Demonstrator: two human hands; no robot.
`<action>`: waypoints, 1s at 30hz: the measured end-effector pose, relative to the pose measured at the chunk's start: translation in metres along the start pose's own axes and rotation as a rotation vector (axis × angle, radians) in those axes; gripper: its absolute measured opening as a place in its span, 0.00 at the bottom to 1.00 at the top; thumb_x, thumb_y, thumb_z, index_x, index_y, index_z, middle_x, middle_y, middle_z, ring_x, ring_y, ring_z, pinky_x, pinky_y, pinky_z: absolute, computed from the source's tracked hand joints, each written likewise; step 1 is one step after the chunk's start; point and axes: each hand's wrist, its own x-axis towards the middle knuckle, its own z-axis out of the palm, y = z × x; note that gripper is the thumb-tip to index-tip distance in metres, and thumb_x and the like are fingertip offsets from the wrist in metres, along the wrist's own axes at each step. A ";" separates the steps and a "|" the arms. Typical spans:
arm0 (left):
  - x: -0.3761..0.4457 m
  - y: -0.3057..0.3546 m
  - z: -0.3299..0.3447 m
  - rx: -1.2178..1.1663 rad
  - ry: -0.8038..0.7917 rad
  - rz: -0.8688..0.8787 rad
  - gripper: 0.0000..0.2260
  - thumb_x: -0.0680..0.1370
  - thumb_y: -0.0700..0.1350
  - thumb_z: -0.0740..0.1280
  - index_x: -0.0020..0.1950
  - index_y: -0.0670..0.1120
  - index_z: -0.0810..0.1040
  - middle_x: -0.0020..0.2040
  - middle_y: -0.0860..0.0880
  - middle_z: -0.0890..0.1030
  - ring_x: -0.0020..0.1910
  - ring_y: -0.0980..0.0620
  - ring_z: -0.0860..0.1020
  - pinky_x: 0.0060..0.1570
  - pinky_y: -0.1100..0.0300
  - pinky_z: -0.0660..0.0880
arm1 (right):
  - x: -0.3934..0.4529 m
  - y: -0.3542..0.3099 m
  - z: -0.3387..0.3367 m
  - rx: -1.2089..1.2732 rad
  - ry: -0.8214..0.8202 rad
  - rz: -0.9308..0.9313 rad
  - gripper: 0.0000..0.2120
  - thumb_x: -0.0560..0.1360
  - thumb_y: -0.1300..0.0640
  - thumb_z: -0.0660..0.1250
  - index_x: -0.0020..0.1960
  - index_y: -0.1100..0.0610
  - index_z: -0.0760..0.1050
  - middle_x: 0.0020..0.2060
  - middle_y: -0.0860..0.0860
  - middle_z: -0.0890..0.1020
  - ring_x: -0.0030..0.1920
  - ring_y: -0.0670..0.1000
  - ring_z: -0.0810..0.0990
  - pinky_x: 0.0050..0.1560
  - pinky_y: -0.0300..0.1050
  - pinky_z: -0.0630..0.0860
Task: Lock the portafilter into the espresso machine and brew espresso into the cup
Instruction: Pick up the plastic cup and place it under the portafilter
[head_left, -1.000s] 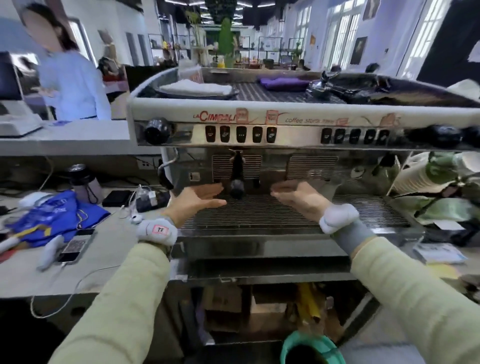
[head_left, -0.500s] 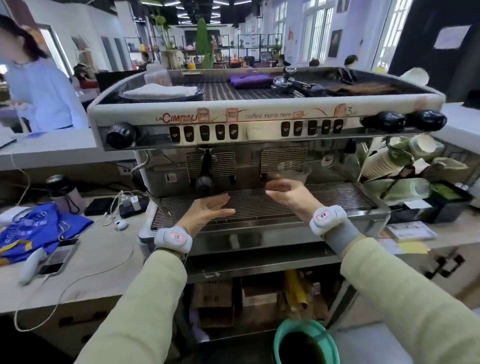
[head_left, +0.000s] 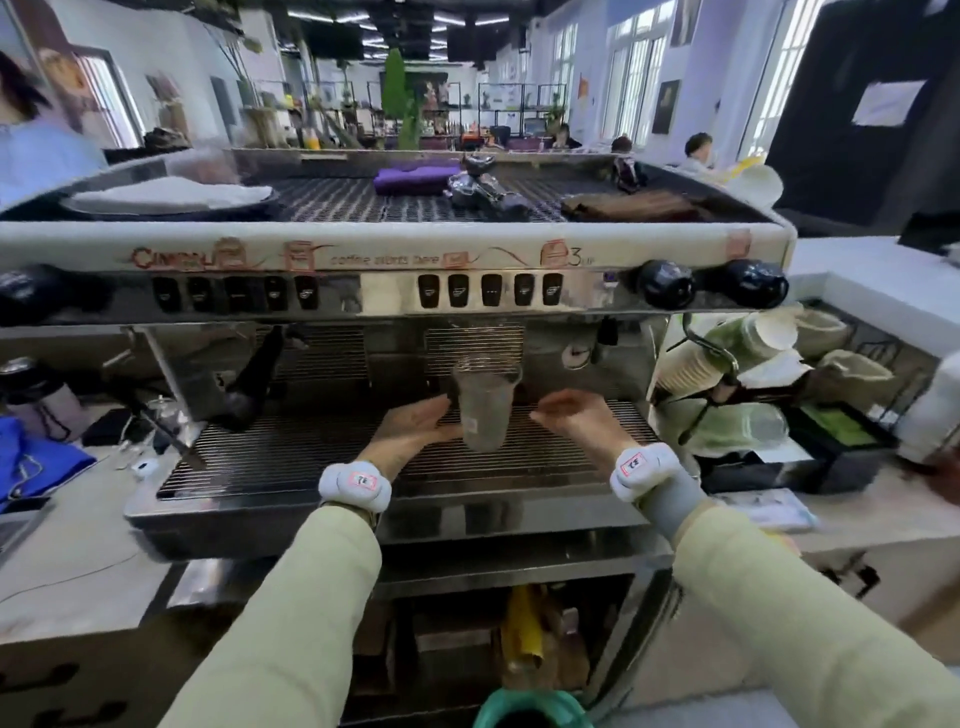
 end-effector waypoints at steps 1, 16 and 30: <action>0.008 -0.001 0.007 -0.005 0.032 -0.005 0.20 0.66 0.37 0.75 0.57 0.48 0.78 0.63 0.47 0.76 0.59 0.54 0.75 0.68 0.53 0.68 | 0.007 0.004 -0.005 -0.009 -0.012 0.000 0.15 0.66 0.61 0.76 0.51 0.64 0.78 0.44 0.56 0.82 0.46 0.52 0.80 0.52 0.45 0.76; 0.057 -0.002 0.023 0.165 0.117 0.089 0.17 0.55 0.53 0.77 0.42 0.66 0.82 0.45 0.62 0.84 0.58 0.50 0.79 0.66 0.46 0.70 | 0.064 0.012 0.018 -0.156 -0.213 -0.115 0.15 0.68 0.62 0.73 0.54 0.64 0.79 0.50 0.57 0.83 0.50 0.52 0.80 0.63 0.59 0.73; 0.056 -0.006 0.007 0.202 0.226 0.136 0.18 0.61 0.46 0.76 0.47 0.63 0.81 0.47 0.52 0.84 0.57 0.44 0.79 0.64 0.44 0.72 | 0.075 0.009 0.050 -0.248 -0.241 -0.205 0.24 0.64 0.48 0.74 0.58 0.53 0.76 0.55 0.52 0.82 0.56 0.52 0.80 0.61 0.55 0.76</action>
